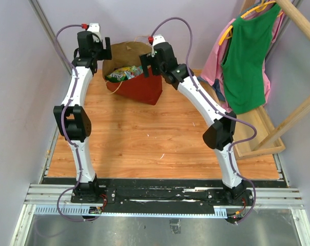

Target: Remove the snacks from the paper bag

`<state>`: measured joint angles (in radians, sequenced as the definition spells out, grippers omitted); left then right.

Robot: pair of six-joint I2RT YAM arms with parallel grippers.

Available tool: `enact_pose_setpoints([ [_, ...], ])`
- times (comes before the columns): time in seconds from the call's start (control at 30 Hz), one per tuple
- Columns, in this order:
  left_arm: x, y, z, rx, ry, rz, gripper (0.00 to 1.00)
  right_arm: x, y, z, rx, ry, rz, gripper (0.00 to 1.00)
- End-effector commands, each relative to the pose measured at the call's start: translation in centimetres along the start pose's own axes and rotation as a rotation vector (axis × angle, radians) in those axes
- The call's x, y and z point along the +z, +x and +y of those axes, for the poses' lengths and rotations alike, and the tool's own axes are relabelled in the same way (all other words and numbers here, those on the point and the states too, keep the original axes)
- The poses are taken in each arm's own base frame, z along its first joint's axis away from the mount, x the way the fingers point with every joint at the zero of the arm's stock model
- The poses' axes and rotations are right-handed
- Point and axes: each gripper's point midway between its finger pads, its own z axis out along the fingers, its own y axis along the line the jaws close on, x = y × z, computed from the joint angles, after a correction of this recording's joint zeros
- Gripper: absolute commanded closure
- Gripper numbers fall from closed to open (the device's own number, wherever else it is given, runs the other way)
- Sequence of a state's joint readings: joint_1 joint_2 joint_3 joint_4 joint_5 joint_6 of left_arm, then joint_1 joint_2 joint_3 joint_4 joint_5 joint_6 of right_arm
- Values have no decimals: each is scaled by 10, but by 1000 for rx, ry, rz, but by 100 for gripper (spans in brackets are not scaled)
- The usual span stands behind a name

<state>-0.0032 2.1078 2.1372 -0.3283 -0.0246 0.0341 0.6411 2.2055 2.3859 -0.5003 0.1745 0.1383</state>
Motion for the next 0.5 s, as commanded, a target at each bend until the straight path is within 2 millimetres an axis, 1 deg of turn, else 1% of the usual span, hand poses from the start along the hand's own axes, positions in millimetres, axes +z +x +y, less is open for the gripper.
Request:
enact_pose_setpoints([
  [0.0,5,-28,-2,59,33,-87,20,7,-13,-6,-29,77,-42,2],
  [0.07,7,-23,-4,72,43,-80,35,15,-11,-5,-21,82,-52,3],
  [0.17,9,-16,-3,86,44,-71,48,20,-13,-4,-3,82,-77,3],
  [0.2,10,-14,-4,89,51,-66,49,22,-16,-4,3,83,-90,4],
  [0.3,13,-2,-7,102,71,-36,50,30,-20,-4,2,95,-108,3],
  [0.37,12,3,-9,111,84,-21,48,38,-18,-5,-13,109,-112,4],
  [0.47,8,1,-10,110,91,-29,34,49,-7,-11,-28,140,-99,8],
])
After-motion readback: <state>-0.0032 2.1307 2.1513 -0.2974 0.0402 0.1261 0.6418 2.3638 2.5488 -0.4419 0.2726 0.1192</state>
